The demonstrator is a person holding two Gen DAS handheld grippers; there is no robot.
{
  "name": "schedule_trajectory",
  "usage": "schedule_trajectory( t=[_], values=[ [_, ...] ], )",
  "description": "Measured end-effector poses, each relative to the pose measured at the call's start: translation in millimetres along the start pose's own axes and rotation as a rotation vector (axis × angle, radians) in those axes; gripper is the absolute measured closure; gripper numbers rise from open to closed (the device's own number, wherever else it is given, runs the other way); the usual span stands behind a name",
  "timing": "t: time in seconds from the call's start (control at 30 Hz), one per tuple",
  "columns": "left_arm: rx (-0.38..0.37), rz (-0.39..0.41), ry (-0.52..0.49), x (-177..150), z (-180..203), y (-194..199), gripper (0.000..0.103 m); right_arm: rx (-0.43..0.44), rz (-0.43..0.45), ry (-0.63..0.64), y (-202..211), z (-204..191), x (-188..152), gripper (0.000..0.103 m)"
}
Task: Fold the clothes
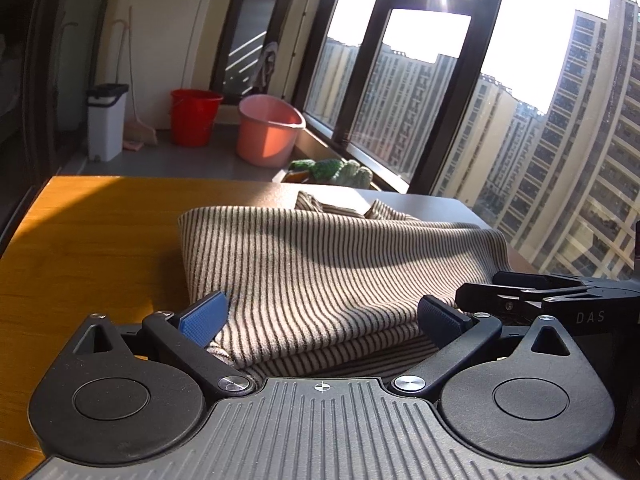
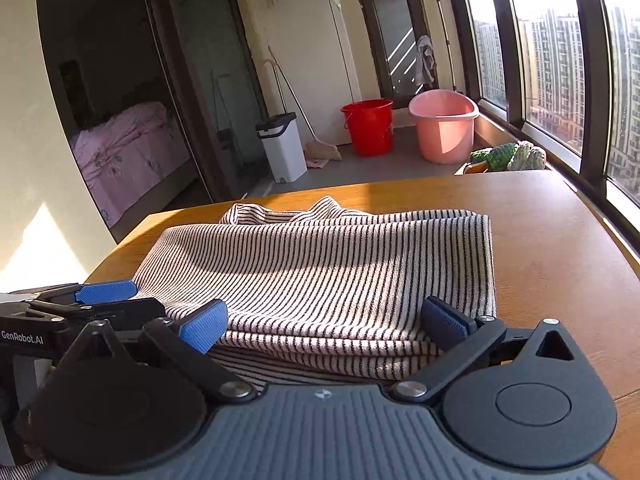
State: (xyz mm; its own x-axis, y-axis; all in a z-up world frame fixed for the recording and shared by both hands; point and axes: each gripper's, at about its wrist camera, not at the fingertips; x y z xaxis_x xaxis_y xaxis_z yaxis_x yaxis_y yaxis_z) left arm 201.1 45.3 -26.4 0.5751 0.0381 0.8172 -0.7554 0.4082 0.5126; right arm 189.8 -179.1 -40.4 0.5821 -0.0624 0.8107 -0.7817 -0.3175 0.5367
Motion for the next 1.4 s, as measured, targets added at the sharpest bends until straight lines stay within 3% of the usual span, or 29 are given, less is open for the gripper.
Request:
schedule_trajectory(
  t=[0.3, 0.5, 0.63, 0.73, 0.8, 0.87, 0.97, 1.07, 1.23, 1.33, 1.4],
  values=[
    [0.016, -0.001, 0.000, 2.3, -1.5, -1.6, 0.000, 0.062, 0.015, -0.059, 6.6, 11.0, -1.1, 0.000],
    [0.028, -0.012, -0.004, 2.1, 0.5, -1.6, 0.000, -0.012, -0.062, 0.093, -2.9, -9.9, 1.6, 0.000],
    [0.036, -0.014, -0.004, 1.4, 1.3, -1.7, 0.000, -0.014, -0.088, 0.166, -1.0, -10.5, 3.5, 0.000],
    [0.042, -0.016, -0.004, 0.9, 2.0, -1.7, 0.000, -0.060, -0.053, 0.223, 12.6, -6.5, 8.9, 0.000],
    [0.046, -0.017, -0.003, 0.5, 2.4, -1.7, 0.000, -0.077, 0.007, 0.228, 25.7, -2.4, 15.1, 0.013],
    [0.050, -0.018, -0.003, 0.1, 2.8, -1.8, 0.000, -0.041, -0.010, 0.153, 25.1, 8.1, 19.4, 0.023],
    [0.052, -0.019, -0.002, -0.4, 2.8, -1.8, 0.000, 0.011, -0.091, 0.022, 13.5, 25.7, 22.2, 0.024],
    [0.051, -0.019, -0.001, -0.9, 2.6, -1.9, 0.000, -0.043, -0.132, 0.112, 1.0, 20.4, 17.6, 0.024],
    [0.050, -0.020, 0.001, -1.9, 2.2, -2.1, 0.000, 0.020, -0.044, 0.205, 6.9, -6.8, 58.5, 0.024],
    [0.048, -0.019, 0.003, -2.4, 2.0, -1.8, 0.000, 0.016, -0.069, 0.176, -27.0, -11.0, 80.1, 0.026],
    [0.045, -0.018, 0.007, -2.7, 2.2, -1.0, 0.000, 0.009, -0.105, 0.140, -57.0, -8.4, 88.3, 0.045]
  ],
)
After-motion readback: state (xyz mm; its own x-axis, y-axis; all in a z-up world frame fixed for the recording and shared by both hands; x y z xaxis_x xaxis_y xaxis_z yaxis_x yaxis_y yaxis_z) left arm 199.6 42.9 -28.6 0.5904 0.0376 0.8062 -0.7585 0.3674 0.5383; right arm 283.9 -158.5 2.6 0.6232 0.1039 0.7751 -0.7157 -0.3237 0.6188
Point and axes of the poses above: each gripper's, at about its wrist camera, not at the fingertips, and y roughly against the way its jaws point, z to its right, x to its top
